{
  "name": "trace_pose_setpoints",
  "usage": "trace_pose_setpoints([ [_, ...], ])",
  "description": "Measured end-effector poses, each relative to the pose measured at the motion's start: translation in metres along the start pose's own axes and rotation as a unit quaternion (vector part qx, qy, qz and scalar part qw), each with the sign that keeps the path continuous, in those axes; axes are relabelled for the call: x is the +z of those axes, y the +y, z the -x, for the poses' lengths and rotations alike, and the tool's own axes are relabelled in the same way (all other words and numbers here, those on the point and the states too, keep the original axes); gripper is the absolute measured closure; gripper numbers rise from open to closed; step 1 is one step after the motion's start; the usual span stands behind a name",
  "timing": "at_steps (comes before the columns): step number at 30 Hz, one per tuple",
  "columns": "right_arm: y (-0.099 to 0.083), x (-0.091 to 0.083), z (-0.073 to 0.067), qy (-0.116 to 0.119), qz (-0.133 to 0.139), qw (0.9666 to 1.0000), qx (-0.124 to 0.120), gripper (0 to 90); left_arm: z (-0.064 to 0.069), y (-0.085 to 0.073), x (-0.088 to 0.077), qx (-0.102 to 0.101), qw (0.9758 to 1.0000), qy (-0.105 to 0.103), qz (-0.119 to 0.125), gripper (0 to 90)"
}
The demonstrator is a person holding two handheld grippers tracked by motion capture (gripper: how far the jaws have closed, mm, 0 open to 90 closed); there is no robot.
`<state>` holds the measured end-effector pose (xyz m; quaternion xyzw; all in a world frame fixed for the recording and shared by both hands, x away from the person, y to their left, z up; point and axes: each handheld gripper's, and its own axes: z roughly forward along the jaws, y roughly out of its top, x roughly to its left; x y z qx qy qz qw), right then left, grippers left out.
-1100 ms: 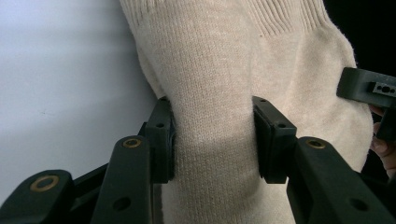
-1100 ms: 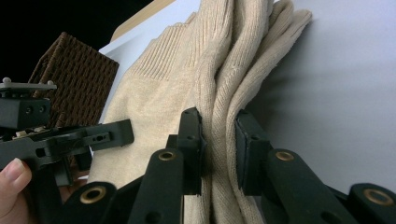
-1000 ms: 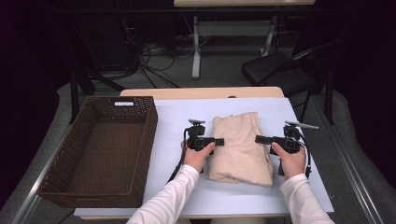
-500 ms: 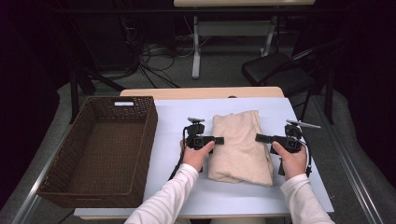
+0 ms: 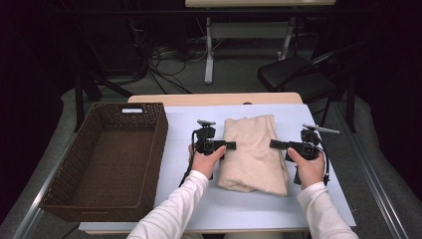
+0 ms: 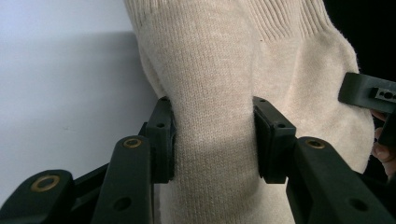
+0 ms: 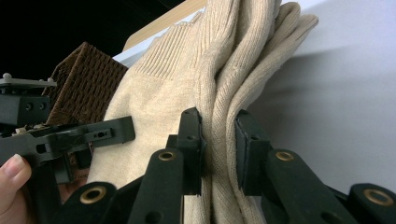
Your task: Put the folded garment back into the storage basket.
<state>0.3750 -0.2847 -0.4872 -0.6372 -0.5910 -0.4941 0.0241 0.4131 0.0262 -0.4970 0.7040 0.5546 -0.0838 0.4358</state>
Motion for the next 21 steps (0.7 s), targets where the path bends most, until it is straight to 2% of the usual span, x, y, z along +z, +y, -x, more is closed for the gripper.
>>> trace_pose_setpoints([
  [5, 0.006, 0.001, -0.006, -0.005, -0.005, 0.9999, -0.01, 74.9, 0.0, 0.005, -0.004, -0.004, 1.0, 0.0, 0.001, 57.0],
  [14, 0.024, 0.005, -0.015, -0.002, -0.02, 0.9998, 0.008, 74.9, 0.001, 0.018, -0.01, -0.01, 0.9999, 0.005, 0.002, 57.0],
  [21, 0.038, 0.007, -0.023, 0.0, -0.026, 0.9996, 0.012, 74.9, 0.004, 0.03, -0.016, -0.012, 0.9999, 0.009, 0.006, 57.0],
])
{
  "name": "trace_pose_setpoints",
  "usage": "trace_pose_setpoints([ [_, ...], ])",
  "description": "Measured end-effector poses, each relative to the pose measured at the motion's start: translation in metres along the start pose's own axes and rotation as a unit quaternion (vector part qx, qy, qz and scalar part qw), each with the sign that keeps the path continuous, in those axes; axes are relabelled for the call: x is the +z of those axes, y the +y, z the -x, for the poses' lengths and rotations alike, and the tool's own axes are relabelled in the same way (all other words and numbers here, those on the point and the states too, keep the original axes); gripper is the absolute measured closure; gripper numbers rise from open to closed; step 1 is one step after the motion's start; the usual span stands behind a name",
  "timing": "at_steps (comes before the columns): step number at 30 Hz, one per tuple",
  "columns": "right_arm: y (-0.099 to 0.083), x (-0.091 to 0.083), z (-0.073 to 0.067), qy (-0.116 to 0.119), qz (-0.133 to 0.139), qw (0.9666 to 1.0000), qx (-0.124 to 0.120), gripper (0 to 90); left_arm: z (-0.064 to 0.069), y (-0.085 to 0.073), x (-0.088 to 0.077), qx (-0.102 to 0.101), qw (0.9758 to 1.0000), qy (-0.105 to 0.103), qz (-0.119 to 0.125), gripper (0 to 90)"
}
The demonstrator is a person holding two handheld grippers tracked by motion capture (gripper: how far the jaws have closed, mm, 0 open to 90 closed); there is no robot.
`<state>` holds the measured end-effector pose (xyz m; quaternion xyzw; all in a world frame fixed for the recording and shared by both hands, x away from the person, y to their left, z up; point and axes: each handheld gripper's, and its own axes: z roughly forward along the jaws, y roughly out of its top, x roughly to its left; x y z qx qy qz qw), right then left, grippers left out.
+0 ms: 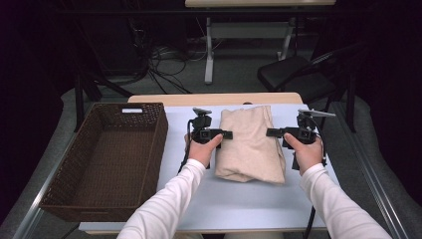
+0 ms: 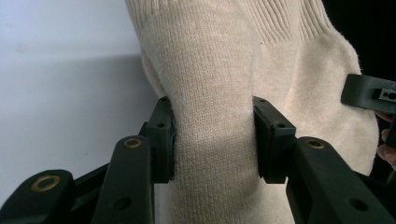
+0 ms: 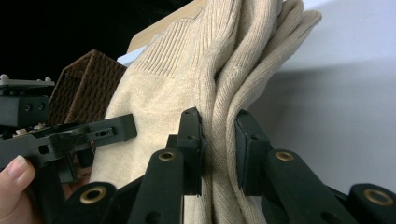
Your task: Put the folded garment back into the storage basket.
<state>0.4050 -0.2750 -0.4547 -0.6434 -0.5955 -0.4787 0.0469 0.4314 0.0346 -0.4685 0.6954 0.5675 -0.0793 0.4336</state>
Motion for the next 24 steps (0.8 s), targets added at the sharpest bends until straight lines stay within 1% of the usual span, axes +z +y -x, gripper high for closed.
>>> trace_pose_setpoints([
  [1, 0.002, 0.0, -0.001, 0.0, -0.004, 1.0, 0.001, 74.9, 0.0, 0.002, -0.001, 0.001, 1.0, 0.001, -0.001, 57.0],
  [4, 0.006, 0.0, -0.005, 0.001, -0.004, 1.0, 0.004, 74.9, 0.001, 0.007, -0.005, -0.003, 1.0, 0.0, 0.0, 57.0],
  [7, 0.011, 0.0, -0.01, 0.0, -0.002, 1.0, 0.0, 74.9, 0.001, 0.011, -0.008, -0.007, 1.0, -0.002, 0.003, 57.1],
  [9, 0.015, 0.0, -0.014, -0.001, -0.006, 1.0, -0.004, 74.9, 0.001, 0.014, -0.01, -0.006, 1.0, -0.001, 0.002, 57.0],
  [11, 0.016, 0.0, -0.016, 0.0, -0.006, 1.0, -0.002, 74.9, 0.002, 0.017, -0.013, -0.007, 1.0, -0.001, 0.001, 57.0],
  [13, 0.019, 0.001, -0.018, 0.0, -0.007, 1.0, -0.001, 74.9, 0.002, 0.02, -0.015, -0.006, 1.0, -0.001, 0.001, 57.1],
  [14, 0.02, 0.001, -0.019, 0.002, -0.007, 1.0, -0.002, 74.9, 0.002, 0.021, -0.016, -0.009, 1.0, 0.0, 0.004, 57.0],
  [18, 0.025, 0.002, -0.023, 0.005, -0.007, 1.0, 0.005, 74.9, 0.002, 0.025, -0.02, -0.008, 0.9999, 0.0, 0.006, 57.1],
  [24, 0.031, 0.003, -0.032, 0.005, -0.007, 1.0, 0.0, 74.9, 0.002, 0.03, -0.027, -0.01, 0.9999, 0.001, 0.01, 57.1],
])
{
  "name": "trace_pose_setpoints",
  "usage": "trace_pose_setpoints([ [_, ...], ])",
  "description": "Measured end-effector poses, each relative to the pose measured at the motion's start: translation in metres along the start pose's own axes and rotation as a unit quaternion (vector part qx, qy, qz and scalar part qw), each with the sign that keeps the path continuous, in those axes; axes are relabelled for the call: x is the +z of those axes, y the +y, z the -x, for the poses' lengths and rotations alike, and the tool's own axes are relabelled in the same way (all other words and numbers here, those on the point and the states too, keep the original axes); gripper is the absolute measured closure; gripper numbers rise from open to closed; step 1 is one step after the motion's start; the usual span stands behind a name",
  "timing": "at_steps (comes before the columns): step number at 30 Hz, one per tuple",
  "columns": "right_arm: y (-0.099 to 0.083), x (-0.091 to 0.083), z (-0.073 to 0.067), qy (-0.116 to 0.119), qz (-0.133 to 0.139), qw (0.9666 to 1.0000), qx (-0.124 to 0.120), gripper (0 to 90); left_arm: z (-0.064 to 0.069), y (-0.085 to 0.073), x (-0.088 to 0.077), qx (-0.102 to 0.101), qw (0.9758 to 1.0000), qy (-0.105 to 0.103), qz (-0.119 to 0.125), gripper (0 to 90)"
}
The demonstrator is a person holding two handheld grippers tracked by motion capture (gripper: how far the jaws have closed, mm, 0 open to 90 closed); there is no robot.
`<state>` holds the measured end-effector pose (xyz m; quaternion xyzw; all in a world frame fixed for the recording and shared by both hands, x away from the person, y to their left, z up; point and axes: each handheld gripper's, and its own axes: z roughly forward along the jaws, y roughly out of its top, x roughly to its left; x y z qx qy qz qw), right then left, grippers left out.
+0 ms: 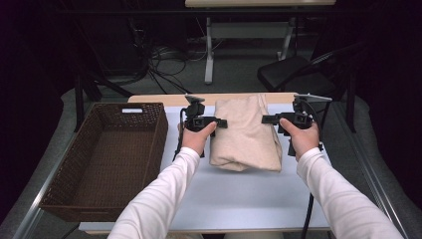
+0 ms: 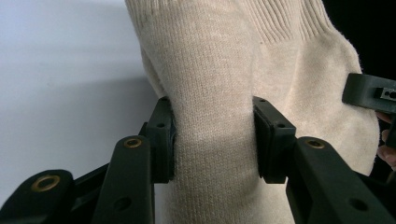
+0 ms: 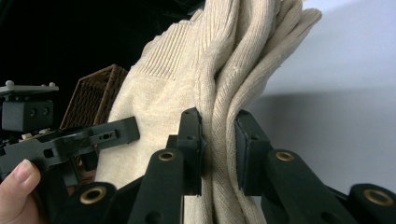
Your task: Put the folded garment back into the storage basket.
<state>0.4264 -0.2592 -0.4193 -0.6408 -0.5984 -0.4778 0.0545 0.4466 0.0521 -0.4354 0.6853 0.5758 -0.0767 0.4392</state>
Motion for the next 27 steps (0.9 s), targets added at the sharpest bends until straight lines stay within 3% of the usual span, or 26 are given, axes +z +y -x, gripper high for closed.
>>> trace_pose_setpoints([
  [27, 0.019, 0.007, -0.039, 0.009, 0.0, 0.9998, -0.015, 74.9, -0.002, 0.022, -0.037, -0.005, 0.9999, 0.006, 0.014, 57.0],
])
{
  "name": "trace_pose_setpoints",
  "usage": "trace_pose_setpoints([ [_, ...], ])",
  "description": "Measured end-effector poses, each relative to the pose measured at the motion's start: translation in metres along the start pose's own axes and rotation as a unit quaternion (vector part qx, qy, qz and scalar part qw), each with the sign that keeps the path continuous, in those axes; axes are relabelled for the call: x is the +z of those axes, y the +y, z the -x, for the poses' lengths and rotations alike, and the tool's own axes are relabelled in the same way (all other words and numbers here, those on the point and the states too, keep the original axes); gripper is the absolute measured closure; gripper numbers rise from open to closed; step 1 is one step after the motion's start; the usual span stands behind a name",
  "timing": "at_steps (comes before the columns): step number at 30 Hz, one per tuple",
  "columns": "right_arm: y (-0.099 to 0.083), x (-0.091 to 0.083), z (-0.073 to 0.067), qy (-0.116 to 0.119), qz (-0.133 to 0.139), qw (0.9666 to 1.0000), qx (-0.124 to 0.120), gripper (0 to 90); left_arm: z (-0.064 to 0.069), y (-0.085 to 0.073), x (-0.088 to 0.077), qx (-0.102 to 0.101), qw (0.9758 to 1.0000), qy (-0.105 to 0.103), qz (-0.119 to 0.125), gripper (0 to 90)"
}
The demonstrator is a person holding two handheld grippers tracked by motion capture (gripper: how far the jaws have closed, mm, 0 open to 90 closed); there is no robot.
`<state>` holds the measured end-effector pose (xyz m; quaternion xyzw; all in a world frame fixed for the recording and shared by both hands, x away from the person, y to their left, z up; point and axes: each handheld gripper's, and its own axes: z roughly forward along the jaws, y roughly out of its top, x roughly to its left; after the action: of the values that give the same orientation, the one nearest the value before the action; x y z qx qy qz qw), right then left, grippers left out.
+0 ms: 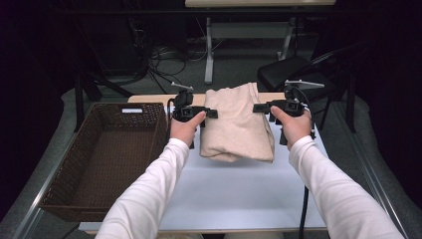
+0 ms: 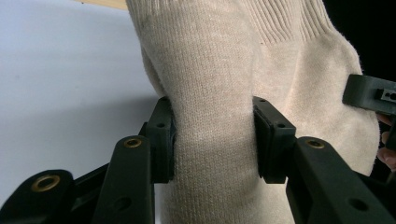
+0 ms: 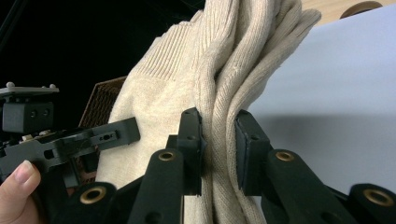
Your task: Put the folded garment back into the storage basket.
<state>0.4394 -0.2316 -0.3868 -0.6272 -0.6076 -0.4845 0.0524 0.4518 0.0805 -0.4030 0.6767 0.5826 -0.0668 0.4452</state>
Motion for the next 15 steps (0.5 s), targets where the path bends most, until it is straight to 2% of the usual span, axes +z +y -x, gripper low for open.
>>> trace_pose_setpoints([
  [2, 0.001, 0.001, -0.002, 0.003, 0.0, 1.0, 0.005, 74.9, 0.0, 0.001, -0.002, -0.003, 1.0, 0.001, 0.0, 57.0],
  [15, 0.005, 0.004, -0.018, 0.007, -0.002, 1.0, -0.003, 74.9, 0.0, 0.008, -0.019, -0.003, 1.0, 0.007, 0.005, 57.0],
])
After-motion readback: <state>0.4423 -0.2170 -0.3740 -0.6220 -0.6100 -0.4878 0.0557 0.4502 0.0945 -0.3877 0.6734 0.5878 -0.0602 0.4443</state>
